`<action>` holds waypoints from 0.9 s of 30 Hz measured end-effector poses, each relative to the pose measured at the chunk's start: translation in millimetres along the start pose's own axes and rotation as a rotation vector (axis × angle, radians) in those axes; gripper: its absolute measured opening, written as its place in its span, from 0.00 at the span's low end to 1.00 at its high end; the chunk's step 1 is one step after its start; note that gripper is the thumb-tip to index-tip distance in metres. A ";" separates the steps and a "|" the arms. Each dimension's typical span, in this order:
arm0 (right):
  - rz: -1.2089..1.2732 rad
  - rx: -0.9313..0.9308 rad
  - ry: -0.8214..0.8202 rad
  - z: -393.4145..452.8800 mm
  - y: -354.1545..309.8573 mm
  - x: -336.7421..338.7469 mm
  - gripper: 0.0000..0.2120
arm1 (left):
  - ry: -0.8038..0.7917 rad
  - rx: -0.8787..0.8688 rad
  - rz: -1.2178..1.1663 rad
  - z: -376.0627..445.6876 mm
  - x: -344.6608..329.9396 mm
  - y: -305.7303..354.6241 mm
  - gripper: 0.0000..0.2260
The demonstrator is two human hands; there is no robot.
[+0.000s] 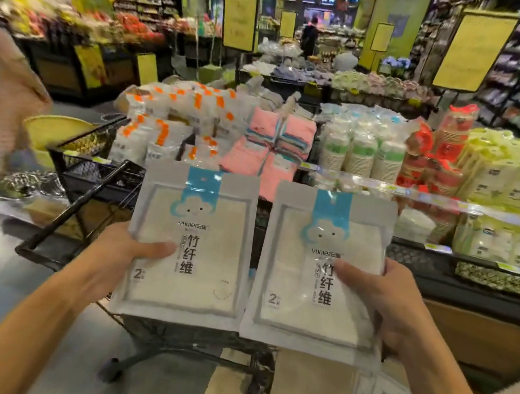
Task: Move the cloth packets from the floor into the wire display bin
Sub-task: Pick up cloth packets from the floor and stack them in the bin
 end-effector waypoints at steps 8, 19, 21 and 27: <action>-0.068 0.006 -0.073 40.8 3.8 -122.7 0.11 | 0.200 0.063 -0.022 12.1 125.5 -17.6 0.19; -0.096 -0.041 -0.027 94.6 26.2 -184.5 0.16 | 0.125 0.156 -0.053 79.5 194.4 -56.9 0.21; -0.094 -0.061 -0.016 107.8 27.0 -183.2 0.19 | 0.087 0.156 -0.043 98.1 191.4 -62.7 0.21; -0.084 -0.089 0.040 173.6 40.6 -176.2 0.13 | 0.092 0.218 -0.027 165.9 183.1 -93.3 0.21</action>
Point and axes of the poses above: each hand's wrist, its own z-axis towards the middle knuckle, its own x-axis out of the back of the hand, y = z × x, the point moved 1 cm from there along z, towards the middle knuckle, and after that the axes turned 8 degrees about -x, right-handed, at the moved point
